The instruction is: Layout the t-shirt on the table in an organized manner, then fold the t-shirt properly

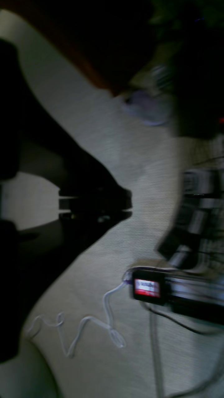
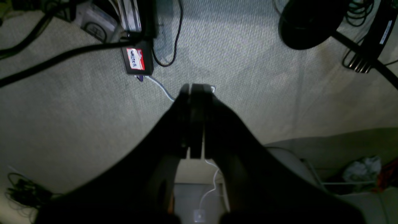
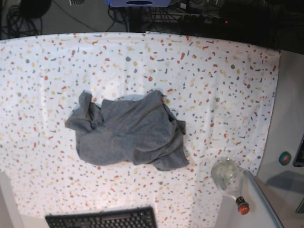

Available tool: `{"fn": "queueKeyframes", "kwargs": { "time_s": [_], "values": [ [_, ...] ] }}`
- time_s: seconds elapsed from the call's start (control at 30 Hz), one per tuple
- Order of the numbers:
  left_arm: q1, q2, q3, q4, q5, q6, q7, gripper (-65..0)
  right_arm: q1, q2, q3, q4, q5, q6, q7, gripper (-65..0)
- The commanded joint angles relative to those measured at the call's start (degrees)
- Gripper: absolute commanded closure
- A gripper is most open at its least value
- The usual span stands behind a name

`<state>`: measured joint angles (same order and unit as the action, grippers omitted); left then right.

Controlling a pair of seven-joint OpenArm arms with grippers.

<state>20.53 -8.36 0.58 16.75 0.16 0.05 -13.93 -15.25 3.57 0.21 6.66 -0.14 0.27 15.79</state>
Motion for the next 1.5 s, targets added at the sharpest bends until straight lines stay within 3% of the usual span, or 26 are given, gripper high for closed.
{"fn": "queueKeyframes", "kwargs": {
  "time_s": [0.0, 0.1, 0.23, 0.43, 0.6, 0.73, 0.87, 1.03, 1.23, 1.3, 1.37, 1.43, 1.47],
  "values": [
    [3.33, -0.74, 0.08, 1.93, 0.14, 0.25, 0.44, 0.0, -2.82, 0.43, 0.80, 0.42, 0.36, -0.14, -0.54, 0.0],
    [9.93, -1.35, 0.08, 10.72, 0.06, 0.25, 0.26, 0.0, -9.15, 0.69, 7.40, 7.72, 2.56, -0.14, -0.54, 0.0],
    [21.53, -2.94, -0.62, 28.65, -0.56, 0.25, 0.44, 0.0, -21.63, 0.34, 13.46, 27.41, 2.47, -0.14, -2.47, 0.0],
    [36.39, -6.36, -2.73, 54.68, -0.65, 0.25, 0.35, 0.0, -36.93, -1.86, 14.78, 60.55, 2.38, -0.14, -7.92, 0.0],
    [42.89, -5.84, -9.77, 70.85, -0.65, 0.25, 0.62, 0.0, -39.83, -1.77, 14.96, 80.51, 2.38, -0.14, -15.22, 0.0],
    [43.51, -3.99, -11.79, 79.64, -2.05, 0.25, 0.62, 0.0, -36.75, -2.30, 17.33, 92.47, 2.38, -0.14, -21.55, 0.0],
    [41.22, -3.55, -11.61, 85.97, -12.60, 0.25, 0.79, 0.0, -28.49, -3.09, 17.15, 100.82, 2.38, 0.03, -28.85, 0.0],
    [36.92, -4.87, -11.61, 88.70, -24.47, 0.25, 1.76, 0.0, -15.74, -2.65, 11.09, 106.88, 2.30, 0.12, -43.18, 0.0],
    [28.65, -4.78, -11.61, 93.27, -26.05, 0.25, 20.83, 0.0, -2.73, 1.04, -1.39, 106.88, 2.30, 0.12, -58.74, 0.0],
    [25.05, -4.69, -10.03, 93.97, -26.14, 0.25, 26.46, -0.2, 0.52, 2.45, -5.35, 106.88, 2.30, 0.12, -60.32, -14.0],
    [20.92, -4.69, -7.74, 93.97, -26.14, 0.25, 29.71, -5.3, 2.72, 3.50, -7.72, 106.80, 2.30, 0.12, -60.49, -27.5],
    [15.82, -4.61, -4.40, 93.80, -26.14, 0.25, 32.97, -7.2, 4.21, 4.47, -9.31, 106.00, 2.30, 0.12, -60.58, -36.6],
    [13.62, -4.61, -2.91, 93.71, -26.14, 0.34, 34.55, -7.2, 4.65, 4.91, -9.83, 105.56, 2.30, 0.12, -60.58, -38.3]
  ]
}}
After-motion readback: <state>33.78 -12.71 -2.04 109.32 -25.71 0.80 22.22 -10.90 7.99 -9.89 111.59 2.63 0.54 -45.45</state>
